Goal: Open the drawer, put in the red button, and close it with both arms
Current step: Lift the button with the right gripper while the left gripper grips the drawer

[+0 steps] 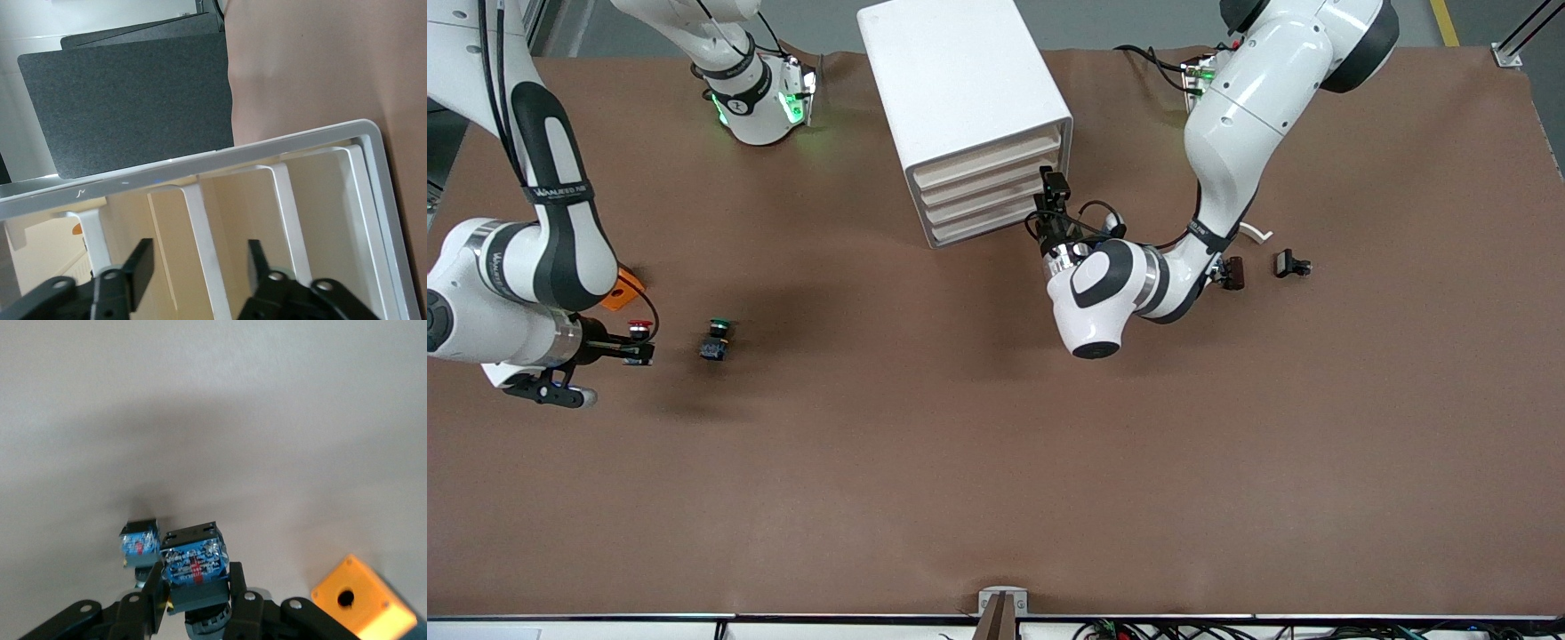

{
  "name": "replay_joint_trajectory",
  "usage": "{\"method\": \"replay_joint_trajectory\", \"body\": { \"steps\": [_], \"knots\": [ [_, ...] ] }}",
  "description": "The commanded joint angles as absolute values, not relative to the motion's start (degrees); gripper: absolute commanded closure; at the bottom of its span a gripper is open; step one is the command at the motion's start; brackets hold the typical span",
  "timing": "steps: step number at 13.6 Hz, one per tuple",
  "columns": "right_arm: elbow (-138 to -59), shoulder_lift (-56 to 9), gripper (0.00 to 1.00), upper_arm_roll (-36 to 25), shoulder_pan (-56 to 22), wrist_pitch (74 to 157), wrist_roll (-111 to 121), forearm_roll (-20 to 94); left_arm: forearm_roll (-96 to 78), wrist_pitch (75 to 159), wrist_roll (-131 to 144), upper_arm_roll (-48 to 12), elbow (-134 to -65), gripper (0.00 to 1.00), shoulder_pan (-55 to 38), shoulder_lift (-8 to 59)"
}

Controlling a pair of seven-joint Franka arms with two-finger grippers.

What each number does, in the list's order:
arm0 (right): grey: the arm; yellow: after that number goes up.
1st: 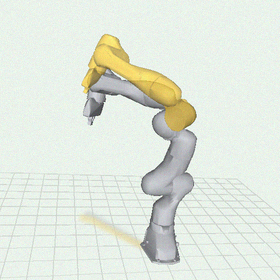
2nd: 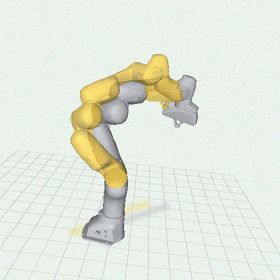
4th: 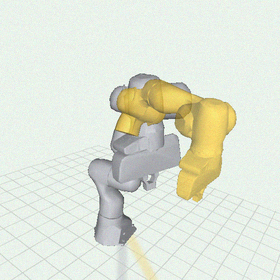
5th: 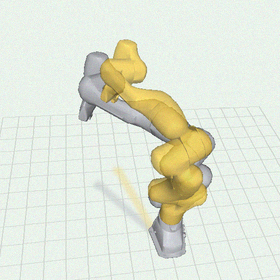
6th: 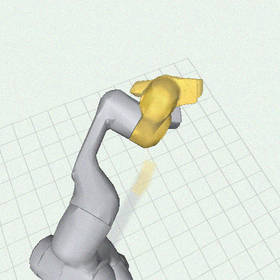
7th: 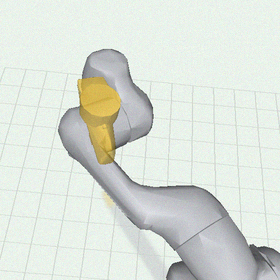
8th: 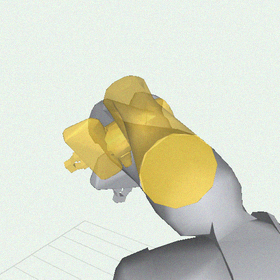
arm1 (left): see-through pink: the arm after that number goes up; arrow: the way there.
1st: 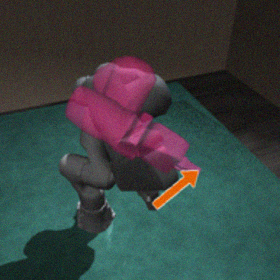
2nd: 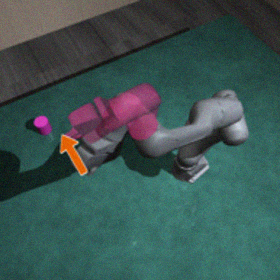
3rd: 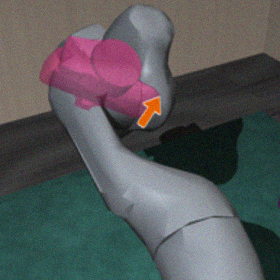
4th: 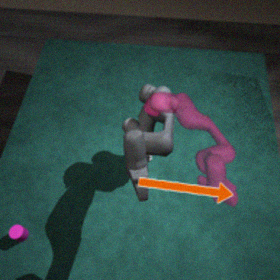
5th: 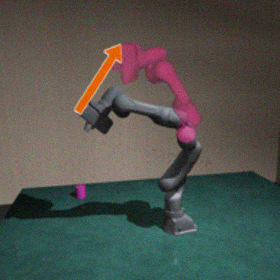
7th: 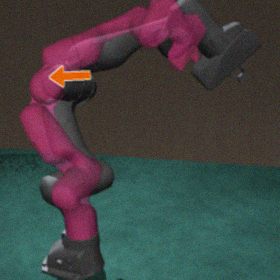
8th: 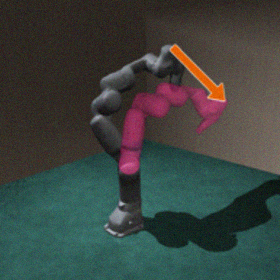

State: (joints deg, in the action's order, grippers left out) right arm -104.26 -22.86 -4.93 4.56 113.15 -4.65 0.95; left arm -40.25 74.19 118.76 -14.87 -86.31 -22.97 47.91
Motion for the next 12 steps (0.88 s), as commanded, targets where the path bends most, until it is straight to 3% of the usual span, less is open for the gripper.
{"method": "replay_joint_trajectory", "body": {
  "steps": [1,6,12],
  "knots": [
    [-100.74,-19.6,1.0,-4.75,2.56,104.1,-11.31,1.32,-41.4,73.3,120.06,-15.03,-86.05,0.53,-23.03,48.25],
    [-98.88,-11.44,1.0,-4.66,-4.38,93.0,-28.52,2.89,-43.76,73.39,120.76,-15.03,-86.04,0.55,-23.82,48.52],
    [-96.08,-10.1,1.0,-4.66,-17.56,91.23,-54.27,4.48,-44.03,73.56,120.85,-15.03,-85.96,0.55,-24.26,49.39]
  ]
}}
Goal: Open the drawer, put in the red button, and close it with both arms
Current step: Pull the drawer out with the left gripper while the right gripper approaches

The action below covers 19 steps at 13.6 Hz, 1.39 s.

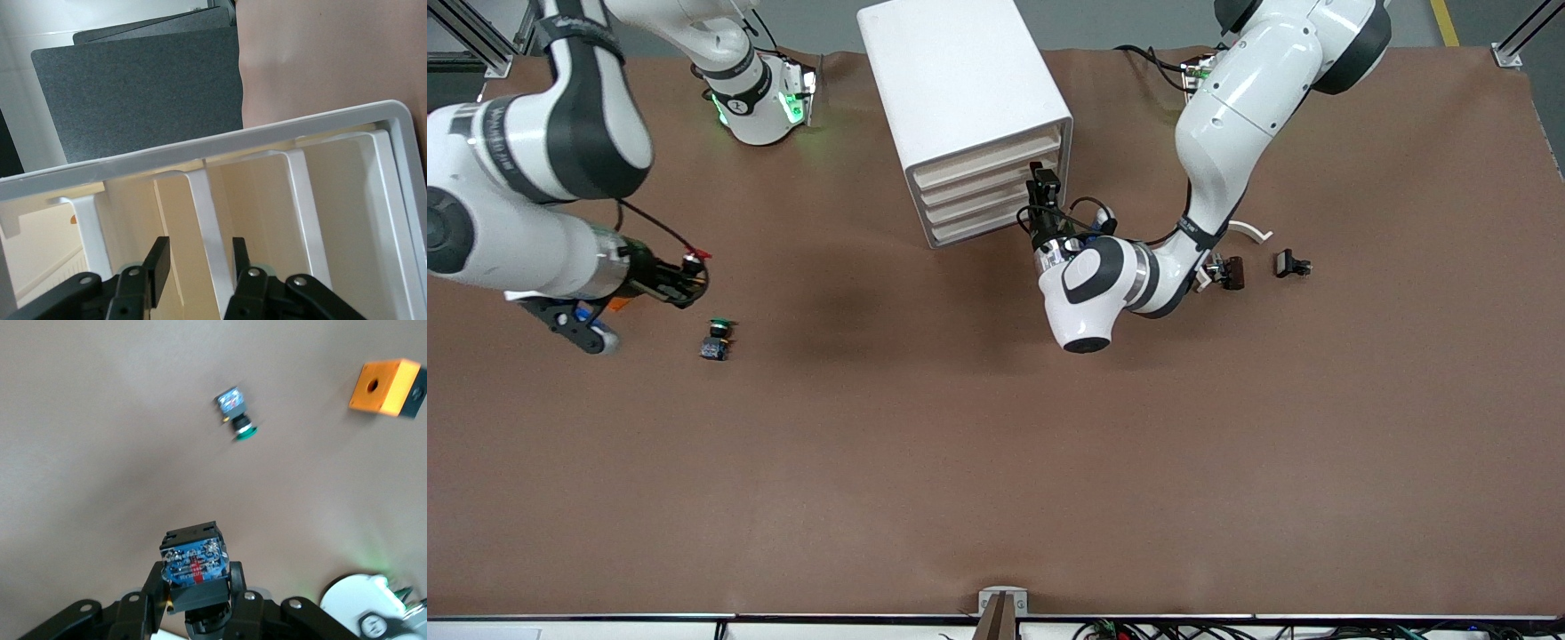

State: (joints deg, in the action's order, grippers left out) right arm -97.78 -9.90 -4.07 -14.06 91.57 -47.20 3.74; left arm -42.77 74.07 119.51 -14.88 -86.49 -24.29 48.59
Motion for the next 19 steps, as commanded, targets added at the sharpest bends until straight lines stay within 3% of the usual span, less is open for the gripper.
{"method": "replay_joint_trajectory", "body": {
  "steps": [1,5,10,14,19],
  "knots": [
    [-95.02,-10.19,1.0,-4.66,-19.14,91.4,-59.19,4.66,-43.95,73.83,120.85,-15.03,-85.96,0.55,-24.34,49.39],
    [-90.28,-10.2,1.0,-4.66,-24.69,88.96,-75.89,4.75,-44.56,74.35,120.85,-15.03,-85.87,0.54,-24.87,49.92],
    [-89.12,-10.37,1.0,-4.75,-25.93,87.8,-89.47,5.62,-44.91,74.62,122.16,-15.03,-85.78,0.56,-25.93,50.62],
    [-89.21,-10.46,1.0,-4.83,-26.36,89.65,-93.6,6.86,-44.65,74.62,122.52,-14.94,-85.78,0.78,-26.81,50.98],
    [-88.33,-10.55,1.0,-4.75,-27.59,90.09,-93.6,7.12,-44.38,74.88,122.52,-14.85,-85.69,0.83,-26.81,51.5]
  ]
}}
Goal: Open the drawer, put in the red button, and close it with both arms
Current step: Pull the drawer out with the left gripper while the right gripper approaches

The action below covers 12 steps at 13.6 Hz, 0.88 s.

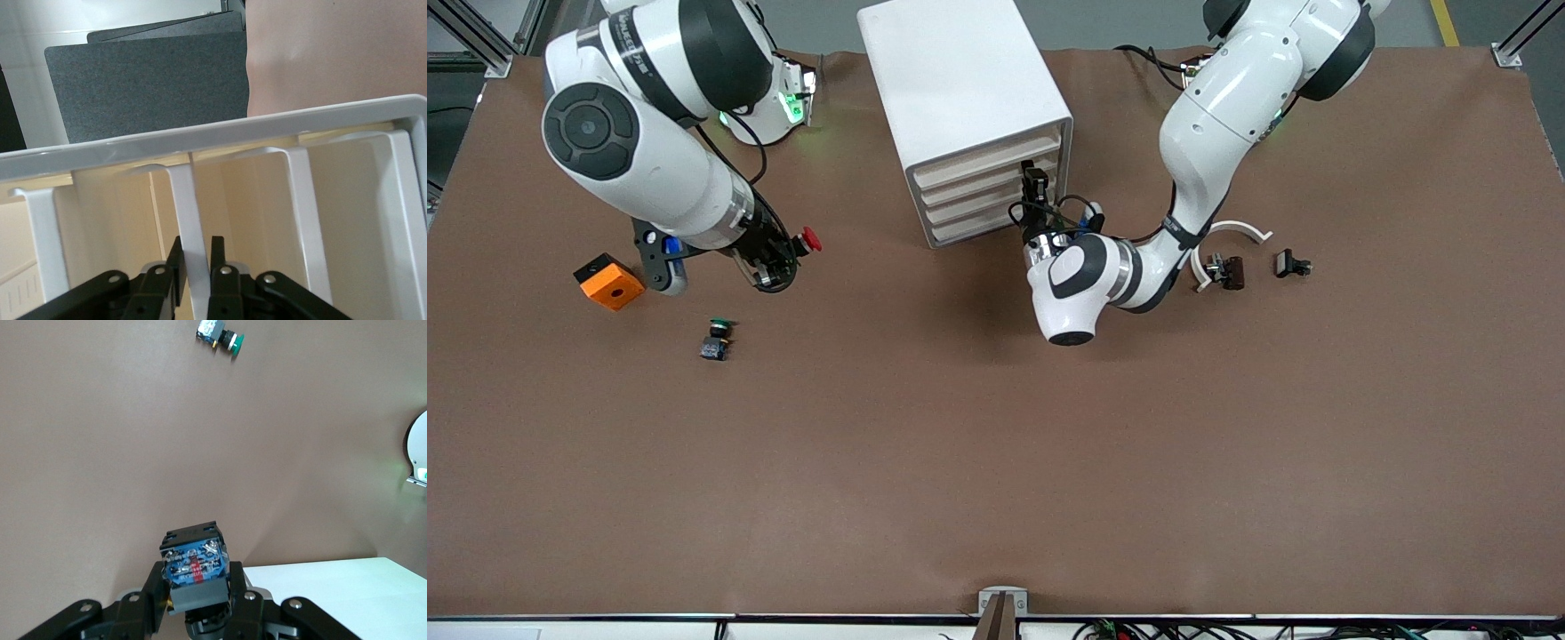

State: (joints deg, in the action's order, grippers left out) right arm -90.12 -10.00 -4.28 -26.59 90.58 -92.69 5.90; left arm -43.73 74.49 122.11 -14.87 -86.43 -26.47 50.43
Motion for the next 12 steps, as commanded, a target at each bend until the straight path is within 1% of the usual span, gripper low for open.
{"method": "replay_joint_trajectory", "body": {
  "steps": [1,5,9,12],
  "knots": [
    [-88.33,-10.55,1.0,-4.75,-27.6,89.83,-93.52,7.12,-44.38,74.97,122.52,-14.85,-85.61,0.83,-26.81,51.59],
    [-88.24,-10.55,1.0,-4.75,-27.77,89.74,-93.52,7.12,-44.12,75.23,122.52,-14.33,-85.25,0.83,-26.72,51.86],
    [-88.24,-10.63,1.0,-4.75,-27.86,89.74,-93.51,7.12,-43.86,75.23,122.43,-12.75,-83.06,0.83,-26.46,52.21],
    [-88.24,-10.63,1.0,-4.75,-28.21,89.74,-93.52,7.12,-42.98,75.23,122.43,-12.66,-81.13,0.83,-25.32,52.29]
  ]
}}
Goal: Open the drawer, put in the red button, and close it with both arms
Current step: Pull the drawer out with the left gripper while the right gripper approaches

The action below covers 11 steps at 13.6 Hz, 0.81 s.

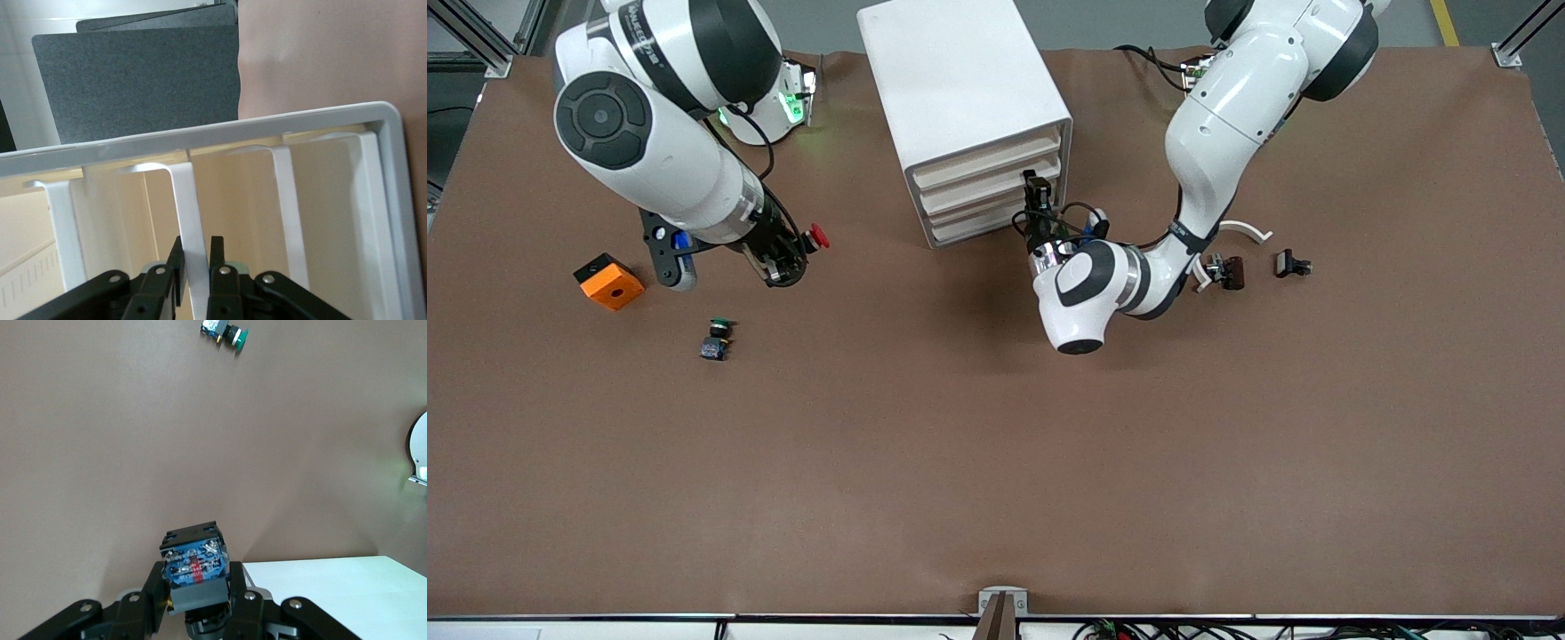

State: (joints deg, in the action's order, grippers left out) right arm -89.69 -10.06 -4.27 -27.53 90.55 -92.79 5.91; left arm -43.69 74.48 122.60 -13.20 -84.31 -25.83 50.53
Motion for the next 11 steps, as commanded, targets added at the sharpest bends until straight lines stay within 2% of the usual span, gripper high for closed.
{"method": "replay_joint_trajectory", "body": {
  "steps": [1,11],
  "knots": [
    [-88.24,-10.72,1.0,-4.75,-28.21,89.74,-93.52,7.12,-42.72,75.15,122.43,-12.66,-80.78,0.82,-24.7,52.21],
    [-87.89,-12.04,1.0,-4.75,-30.67,90.35,-96.32,7.03,-40.69,74.88,122.26,-9.41,-77.43,0.82,-21.8,52.12]
  ]
}}
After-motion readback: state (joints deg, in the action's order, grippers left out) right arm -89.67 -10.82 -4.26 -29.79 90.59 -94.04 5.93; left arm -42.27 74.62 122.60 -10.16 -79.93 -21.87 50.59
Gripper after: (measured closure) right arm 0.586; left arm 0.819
